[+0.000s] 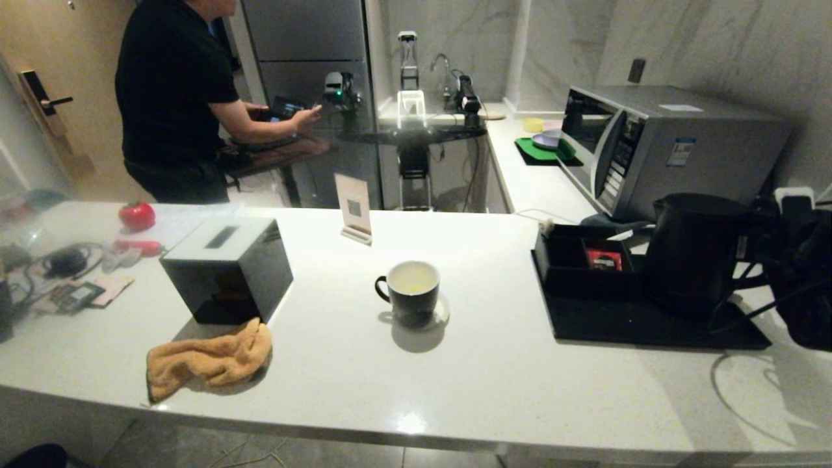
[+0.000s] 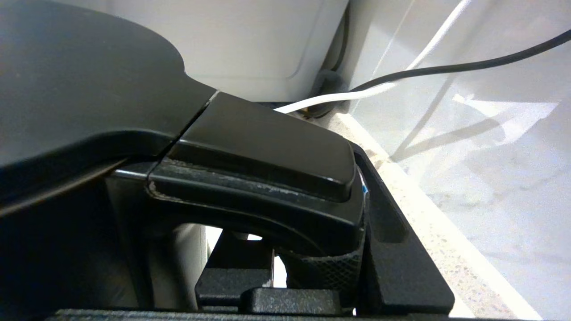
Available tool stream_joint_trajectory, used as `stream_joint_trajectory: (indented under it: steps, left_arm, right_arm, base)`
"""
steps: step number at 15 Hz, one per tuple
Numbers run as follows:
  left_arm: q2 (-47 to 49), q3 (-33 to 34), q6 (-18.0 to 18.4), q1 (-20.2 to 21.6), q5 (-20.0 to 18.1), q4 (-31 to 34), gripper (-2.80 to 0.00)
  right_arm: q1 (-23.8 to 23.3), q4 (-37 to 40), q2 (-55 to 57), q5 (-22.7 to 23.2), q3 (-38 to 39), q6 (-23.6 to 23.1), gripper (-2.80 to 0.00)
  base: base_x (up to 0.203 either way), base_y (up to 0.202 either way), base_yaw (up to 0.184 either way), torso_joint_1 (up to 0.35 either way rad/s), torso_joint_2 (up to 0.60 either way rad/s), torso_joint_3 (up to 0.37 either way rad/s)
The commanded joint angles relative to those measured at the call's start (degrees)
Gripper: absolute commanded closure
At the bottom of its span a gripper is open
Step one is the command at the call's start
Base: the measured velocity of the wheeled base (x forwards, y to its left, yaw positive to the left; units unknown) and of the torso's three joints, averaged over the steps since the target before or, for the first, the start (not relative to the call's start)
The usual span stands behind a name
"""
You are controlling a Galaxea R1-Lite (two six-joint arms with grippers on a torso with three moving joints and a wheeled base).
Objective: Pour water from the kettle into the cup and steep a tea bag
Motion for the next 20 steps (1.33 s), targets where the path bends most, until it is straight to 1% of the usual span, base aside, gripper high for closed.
stream_joint_trajectory:
  steps: [1,4,6,7,12,16,20]
  left_arm:
    - [-0.02,0.0,-0.02,0.0,-0.01,0.0,0.0]
    - [-0.02,0.0,-0.02,0.0,-0.01,0.0,0.0]
    - [-0.02,0.0,-0.02,0.0,-0.01,0.0,0.0]
    - [-0.02,0.0,-0.02,0.0,0.06,0.0,0.0]
    - [-0.02,0.0,-0.02,0.0,-0.01,0.0,0.0]
    - [-0.02,-0.01,0.0,0.0,0.01,0.0,0.0]
    - [-0.02,0.0,0.01,0.0,-0.01,0.0,0.0]
  right_arm:
    - [0.31,-0.34,-0.56,-0.1,0.26,-0.1,0.0]
    - [0.88,-1.51,-0.95,-0.1,1.02,-0.19,0.0]
    - [1.1,-3.86,-0.99,-0.1,3.5,-0.19,0.0]
    - [1.23,-4.83,-1.16,-0.1,4.94,-0.19,-2.8]
    - [1.33,-7.47,-1.64,-0.35,10.25,-0.19,-2.8]
    - [1.24,-11.37,-1.9,-0.38,13.98,-0.19,-2.8]
    - [0.88,-11.66,-4.32,-0.36,18.19,-0.21,-2.8]
  base:
    - [0.0,0.0,0.0,0.0,0.0,0.0]
    - [0.0,0.0,0.0,0.0,0.0,0.0]
    - [0.0,0.0,0.0,0.0,0.0,0.0]
    - [0.0,0.0,0.0,0.0,0.0,0.0]
    - [0.0,0.0,0.0,0.0,0.0,0.0]
    - [0.0,0.0,0.0,0.0,0.0,0.0]
    - [0.0,0.0,0.0,0.0,0.0,0.0]
